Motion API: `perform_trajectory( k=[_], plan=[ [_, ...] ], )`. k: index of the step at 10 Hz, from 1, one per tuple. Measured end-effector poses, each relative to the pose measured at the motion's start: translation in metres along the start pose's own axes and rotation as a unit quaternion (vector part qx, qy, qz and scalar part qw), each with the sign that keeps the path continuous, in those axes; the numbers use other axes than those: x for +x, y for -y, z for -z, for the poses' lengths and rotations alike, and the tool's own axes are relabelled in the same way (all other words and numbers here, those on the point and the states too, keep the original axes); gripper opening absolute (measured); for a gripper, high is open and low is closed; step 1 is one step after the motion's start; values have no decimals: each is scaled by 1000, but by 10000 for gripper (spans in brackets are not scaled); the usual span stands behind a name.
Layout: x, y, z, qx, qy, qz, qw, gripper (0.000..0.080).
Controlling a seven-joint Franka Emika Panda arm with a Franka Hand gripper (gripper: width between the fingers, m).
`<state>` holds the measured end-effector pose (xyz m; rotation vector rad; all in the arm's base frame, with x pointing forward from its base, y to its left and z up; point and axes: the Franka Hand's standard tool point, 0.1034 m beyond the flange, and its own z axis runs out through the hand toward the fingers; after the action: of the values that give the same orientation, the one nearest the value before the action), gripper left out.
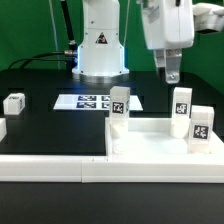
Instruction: Assemble square table
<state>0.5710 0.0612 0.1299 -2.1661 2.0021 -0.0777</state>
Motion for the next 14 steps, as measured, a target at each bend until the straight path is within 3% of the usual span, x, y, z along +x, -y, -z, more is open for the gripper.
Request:
perform_trajectory(
  k=[5, 6, 7, 9, 12, 13, 14],
  plan=[
    [-1, -2, -1, -2, 0, 165, 986, 649],
    [3, -3, -1, 3, -4, 206, 978, 648],
    [17, -12, -3, 17, -22, 261, 965, 649],
    [49, -55, 6, 17, -35, 385, 922, 649],
    [110, -102, 18, 1, -39, 529, 848, 649],
    [135, -113, 19, -6, -40, 558, 829, 649],
    [148, -119, 16, -14, -39, 591, 806, 649]
  ],
)
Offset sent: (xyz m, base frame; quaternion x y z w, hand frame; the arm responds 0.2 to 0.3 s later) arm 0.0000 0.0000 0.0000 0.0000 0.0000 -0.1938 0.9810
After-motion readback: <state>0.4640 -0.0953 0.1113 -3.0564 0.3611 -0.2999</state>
